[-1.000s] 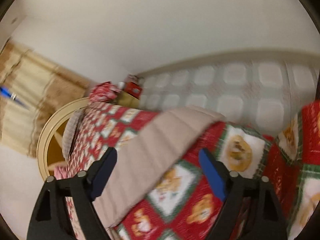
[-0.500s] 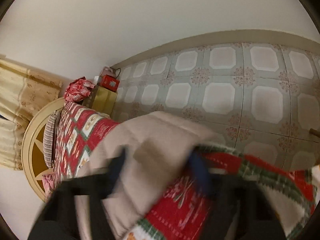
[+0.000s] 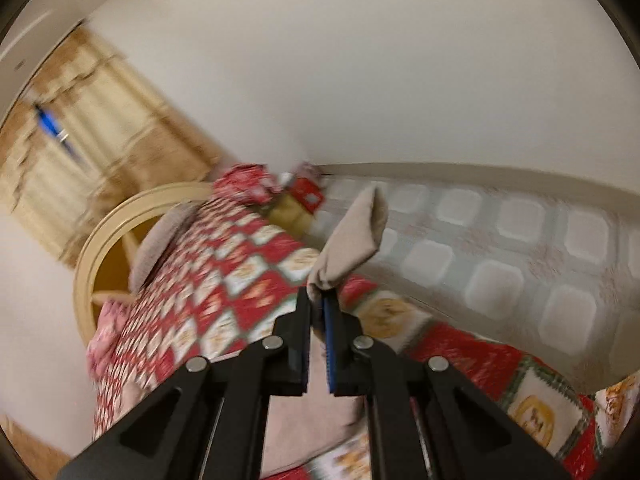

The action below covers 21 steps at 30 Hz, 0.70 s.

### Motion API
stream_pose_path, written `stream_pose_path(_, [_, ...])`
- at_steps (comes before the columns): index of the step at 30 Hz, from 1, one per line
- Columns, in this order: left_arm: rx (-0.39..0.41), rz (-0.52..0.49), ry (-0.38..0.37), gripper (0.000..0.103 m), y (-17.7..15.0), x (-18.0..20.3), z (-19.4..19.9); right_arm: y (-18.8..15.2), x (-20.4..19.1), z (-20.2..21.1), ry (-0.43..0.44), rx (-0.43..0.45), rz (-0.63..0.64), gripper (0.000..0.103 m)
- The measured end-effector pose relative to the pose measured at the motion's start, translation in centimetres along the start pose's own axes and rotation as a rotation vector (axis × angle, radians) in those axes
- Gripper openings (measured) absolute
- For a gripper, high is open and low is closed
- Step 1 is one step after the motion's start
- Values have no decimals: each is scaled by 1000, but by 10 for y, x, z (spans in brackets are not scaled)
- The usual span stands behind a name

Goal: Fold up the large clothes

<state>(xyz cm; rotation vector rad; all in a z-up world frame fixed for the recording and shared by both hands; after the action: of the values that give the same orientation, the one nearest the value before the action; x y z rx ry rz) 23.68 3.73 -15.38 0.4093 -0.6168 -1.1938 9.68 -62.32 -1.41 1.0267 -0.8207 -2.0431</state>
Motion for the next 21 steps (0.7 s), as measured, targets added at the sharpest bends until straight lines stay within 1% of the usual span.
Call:
stream_pose_path(3, [0, 4, -7, 102, 0, -1, 1, 5, -43, 16, 45, 14, 80, 9])
stream_pose_path(5, [0, 8, -12, 102, 0, -2, 2, 6, -78, 29, 87, 19, 135, 9])
stream_pose_path(8, [1, 17, -26, 102, 0, -3, 3, 0, -127, 40, 140, 16, 221, 9])
stream_pose_path(11, [2, 33, -49, 102, 1, -7, 5, -12, -189, 47, 203, 3, 332, 9])
stream_pose_path(12, [2, 40, -59, 102, 2, -8, 6, -18, -209, 47, 225, -9, 367, 9])
stream_pose_path(13, [3, 45, -66, 102, 2, -8, 6, -23, -220, 45, 241, -19, 389, 9])
stream_pose_path(15, [4, 60, -87, 102, 3, -11, 7, -39, -258, 43, 288, -50, 447, 9])
stream_pose_path(16, [4, 65, -94, 102, 3, -11, 7, -46, -268, 42, 299, -59, 467, 9])
stream_pose_path(18, [5, 74, -108, 102, 3, -12, 8, -71, -304, 38, 334, -88, 532, 9])
stream_pose_path(19, [5, 77, -112, 102, 3, -12, 9, -82, -308, 40, 347, -101, 549, 9])
stream_pose_path(21, [5, 82, -120, 102, 3, -13, 9, -109, -334, 31, 386, -143, 573, 9])
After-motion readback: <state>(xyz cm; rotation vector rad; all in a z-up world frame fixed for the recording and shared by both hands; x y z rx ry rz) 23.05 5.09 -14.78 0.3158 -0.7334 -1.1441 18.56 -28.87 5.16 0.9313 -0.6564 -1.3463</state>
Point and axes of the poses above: each gripper's, at about its wrist camera, not at the fingertips, and z roughly against the way its jaws point, x to its right, y to its top, the point moved 2 cm from there along -z, roughly the way its jaws point, and after that the axes turned 15 degrees about z, right-handed, at the moved point
